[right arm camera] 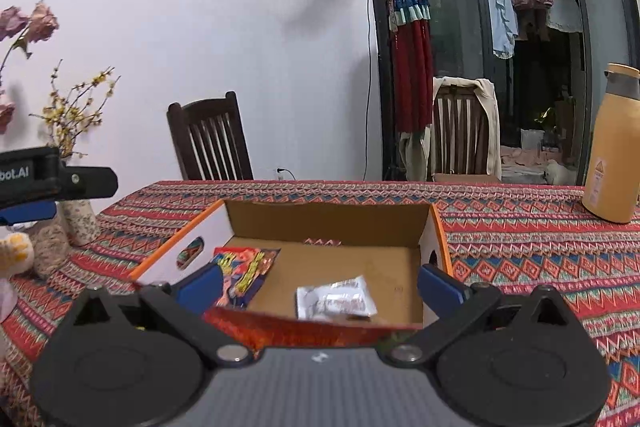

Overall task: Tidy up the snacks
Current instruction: 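Move both grippers back over the snack pile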

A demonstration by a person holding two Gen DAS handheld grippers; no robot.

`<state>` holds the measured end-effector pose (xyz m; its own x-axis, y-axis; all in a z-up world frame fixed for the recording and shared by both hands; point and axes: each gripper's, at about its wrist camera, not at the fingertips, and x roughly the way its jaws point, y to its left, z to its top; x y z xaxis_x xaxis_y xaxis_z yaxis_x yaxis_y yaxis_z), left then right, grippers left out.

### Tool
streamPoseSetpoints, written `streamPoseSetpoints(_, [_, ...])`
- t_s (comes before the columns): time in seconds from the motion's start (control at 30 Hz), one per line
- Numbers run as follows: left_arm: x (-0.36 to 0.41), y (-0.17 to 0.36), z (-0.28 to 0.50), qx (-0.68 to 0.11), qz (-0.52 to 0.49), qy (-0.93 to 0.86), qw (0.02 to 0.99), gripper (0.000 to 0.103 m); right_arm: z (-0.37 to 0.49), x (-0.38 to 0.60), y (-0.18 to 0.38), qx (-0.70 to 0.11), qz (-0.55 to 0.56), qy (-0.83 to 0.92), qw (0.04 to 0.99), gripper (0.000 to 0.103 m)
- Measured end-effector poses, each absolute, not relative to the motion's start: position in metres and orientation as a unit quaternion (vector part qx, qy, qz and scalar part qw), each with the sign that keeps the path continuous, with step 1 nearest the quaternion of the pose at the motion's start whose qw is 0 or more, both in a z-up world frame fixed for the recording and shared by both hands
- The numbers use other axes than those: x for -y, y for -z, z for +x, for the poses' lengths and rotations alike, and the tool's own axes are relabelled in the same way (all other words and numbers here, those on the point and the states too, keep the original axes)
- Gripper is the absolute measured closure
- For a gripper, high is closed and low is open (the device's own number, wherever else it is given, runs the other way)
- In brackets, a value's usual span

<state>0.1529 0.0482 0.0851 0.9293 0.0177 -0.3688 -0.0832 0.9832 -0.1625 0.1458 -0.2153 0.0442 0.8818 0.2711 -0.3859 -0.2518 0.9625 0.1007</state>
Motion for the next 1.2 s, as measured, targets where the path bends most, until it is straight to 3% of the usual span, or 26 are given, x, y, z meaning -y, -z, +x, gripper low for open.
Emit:
streamPoseSetpoints(0.43, [-0.061,-0.052,0.097,-0.213,-0.079,-0.028,0.973,0.000,0.077,0.225,-0.018,-0.206,0.021,-0.131,0.970,0.000])
streamPoseSetpoints(1.2, [-0.058,0.005,0.060,-0.278,-0.071,-0.006,0.958,0.000,0.028,0.239,0.035,-0.260,0.045,-0.130,0.956,0.000])
